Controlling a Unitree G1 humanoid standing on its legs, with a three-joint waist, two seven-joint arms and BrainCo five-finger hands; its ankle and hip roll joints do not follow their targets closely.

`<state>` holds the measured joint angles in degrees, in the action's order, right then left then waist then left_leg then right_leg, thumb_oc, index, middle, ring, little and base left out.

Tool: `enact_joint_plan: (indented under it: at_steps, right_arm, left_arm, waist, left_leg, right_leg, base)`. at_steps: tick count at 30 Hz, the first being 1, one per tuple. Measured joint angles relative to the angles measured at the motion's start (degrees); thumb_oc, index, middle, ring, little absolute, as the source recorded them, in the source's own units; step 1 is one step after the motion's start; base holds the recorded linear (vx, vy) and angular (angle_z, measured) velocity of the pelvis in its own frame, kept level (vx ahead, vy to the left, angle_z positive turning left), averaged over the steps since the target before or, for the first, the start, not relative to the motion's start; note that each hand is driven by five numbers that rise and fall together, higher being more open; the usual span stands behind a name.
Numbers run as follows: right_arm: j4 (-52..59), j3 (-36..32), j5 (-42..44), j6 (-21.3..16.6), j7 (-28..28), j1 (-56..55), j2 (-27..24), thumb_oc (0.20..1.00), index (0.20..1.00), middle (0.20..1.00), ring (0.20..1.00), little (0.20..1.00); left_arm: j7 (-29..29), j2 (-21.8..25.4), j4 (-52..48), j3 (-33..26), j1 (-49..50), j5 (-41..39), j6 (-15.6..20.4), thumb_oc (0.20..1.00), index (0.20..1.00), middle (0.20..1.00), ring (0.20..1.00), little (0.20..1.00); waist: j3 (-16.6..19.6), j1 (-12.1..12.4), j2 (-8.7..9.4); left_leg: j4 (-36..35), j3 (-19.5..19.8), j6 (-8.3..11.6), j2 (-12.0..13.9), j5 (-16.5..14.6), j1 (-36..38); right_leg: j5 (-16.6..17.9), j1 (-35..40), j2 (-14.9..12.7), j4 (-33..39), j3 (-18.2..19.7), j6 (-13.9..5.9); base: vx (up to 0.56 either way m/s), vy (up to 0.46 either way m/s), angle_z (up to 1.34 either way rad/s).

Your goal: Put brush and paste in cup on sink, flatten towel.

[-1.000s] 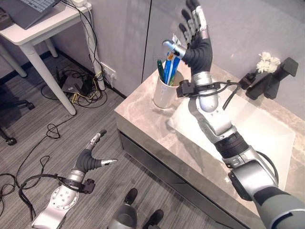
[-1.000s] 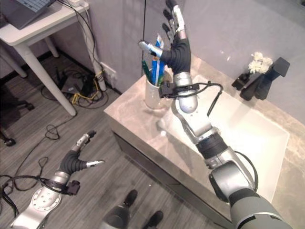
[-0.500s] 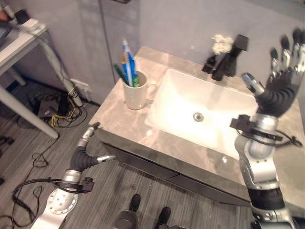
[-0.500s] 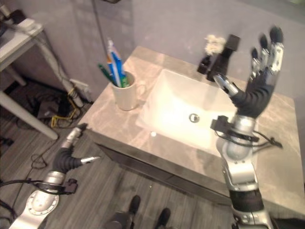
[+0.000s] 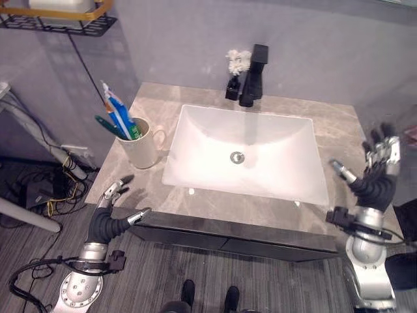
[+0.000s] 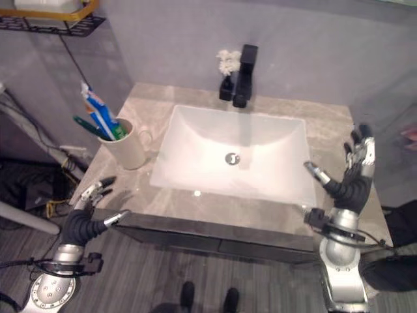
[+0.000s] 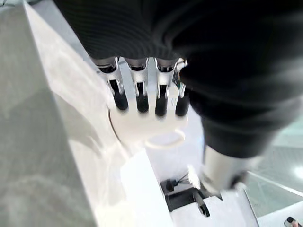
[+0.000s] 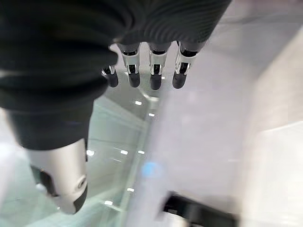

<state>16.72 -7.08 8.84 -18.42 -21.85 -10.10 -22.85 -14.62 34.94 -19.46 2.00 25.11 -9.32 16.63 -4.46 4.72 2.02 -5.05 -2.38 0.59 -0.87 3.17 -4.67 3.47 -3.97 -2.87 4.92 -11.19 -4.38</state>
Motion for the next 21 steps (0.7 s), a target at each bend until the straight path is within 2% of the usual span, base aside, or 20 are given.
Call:
enact_joint_plan:
  at_steps: [1,4,8,13,16,18,19,21]
  right_arm:
    - [0.0,0.1,0.1,0.1,1.1,-1.3,0.0,1.0,1.0,1.0,1.0,1.0]
    - [-1.4,0.9,1.5,0.2,3.0,-4.4,-0.1,1.0,1.0,1.0,1.0,1.0]
    - [-4.0,2.4,1.7,1.2,6.0,-7.7,-0.6,1.0,1.0,1.0,1.0,1.0]
    - [-5.8,2.1,2.9,1.0,10.8,-14.1,-0.7,1.0,1.0,1.0,1.0,1.0]
    - [-6.3,1.2,2.9,0.8,13.5,-14.6,-0.9,1.0,1.0,1.0,1.0,1.0]
    - [-7.0,1.1,2.9,0.2,14.7,-14.6,-0.9,1.0,1.0,1.0,1.0,1.0]
    - [-9.7,0.9,2.8,-2.0,15.9,-14.9,-1.4,1.0,1.0,1.0,1.0,1.0]
    - [-10.7,1.2,2.5,-2.1,16.2,-14.7,-2.7,1.0,1.0,1.0,1.0,1.0]
  left_arm:
    - [0.2,-1.6,-0.3,-1.7,1.2,-1.8,0.0,0.2,0.2,0.2,0.2,0.2]
    - [0.8,-1.6,-0.4,-3.2,3.0,-2.8,0.1,0.2,0.2,0.2,0.2,0.2]
    - [2.3,-1.8,-0.9,-6.9,5.5,-8.1,0.3,0.2,0.2,0.2,0.2,0.2]
    - [3.7,-4.3,-0.9,-12.0,7.1,-13.3,0.4,0.2,0.2,0.2,0.2,0.2]
    - [4.5,-4.4,-1.0,-15.1,7.2,-13.4,0.4,0.2,0.2,0.2,0.2,0.2]
    - [4.8,-4.4,-1.0,-15.1,6.6,-13.4,0.4,0.2,0.2,0.2,0.2,0.2]
    - [5.3,-4.3,-0.9,-15.3,6.4,-15.1,0.4,0.2,0.2,0.2,0.2,0.2]
    - [5.9,-4.2,-0.8,-15.2,6.5,-15.6,0.4,0.2,0.2,0.2,0.2,0.2]
  waist:
    - [0.0,-1.0,-0.38]
    - [0.0,-1.1,-0.74]
    - [-0.1,-1.1,-1.47]
    - [0.0,-1.3,-1.87]
    - [-0.1,-2.5,-1.37]
    - [-0.3,-2.7,-0.75]
    - [-0.5,-3.1,-0.38]
    - [-0.1,-3.0,0.37]
  left_leg:
    - [0.0,-0.1,-0.04,0.0,0.0,0.1]
    - [0.0,-0.4,-0.07,0.1,-0.1,0.2]
    - [0.0,-0.9,0.12,0.1,-0.3,-0.3]
    - [0.0,-0.9,-0.19,0.1,-0.1,-1.5]
    - [0.0,-1.0,-0.22,0.1,-0.2,-1.5]
    - [0.0,-1.1,-0.21,0.1,-0.2,-1.5]
    - [0.0,-1.2,-0.13,0.1,-0.3,-1.6]
    - [0.0,-1.2,-0.01,0.1,-0.5,-1.7]
  right_leg:
    - [0.0,0.0,0.0,0.0,0.1,-0.02]
    - [0.0,0.0,0.1,0.1,0.4,-0.06]
    - [0.1,-0.7,0.1,0.2,1.0,0.0]
    - [0.5,-1.9,0.1,0.0,0.9,0.29]
    - [0.4,-2.0,0.1,0.0,0.9,0.09]
    - [0.3,-2.1,0.1,0.1,1.1,0.06]
    - [0.0,-2.5,0.1,0.3,1.2,-0.19]
    - [0.0,-2.5,0.1,0.3,1.2,-0.17]
  base:
    - [0.0,0.007,-0.15]
    - [0.01,0.003,-0.06]
    - [-0.01,0.006,-0.05]
    - [0.0,0.0,0.0]
    - [0.0,0.0,0.0]
    - [0.0,0.006,-0.03]
    - [0.0,0.0,0.0]
    - [0.0,0.003,-0.02]
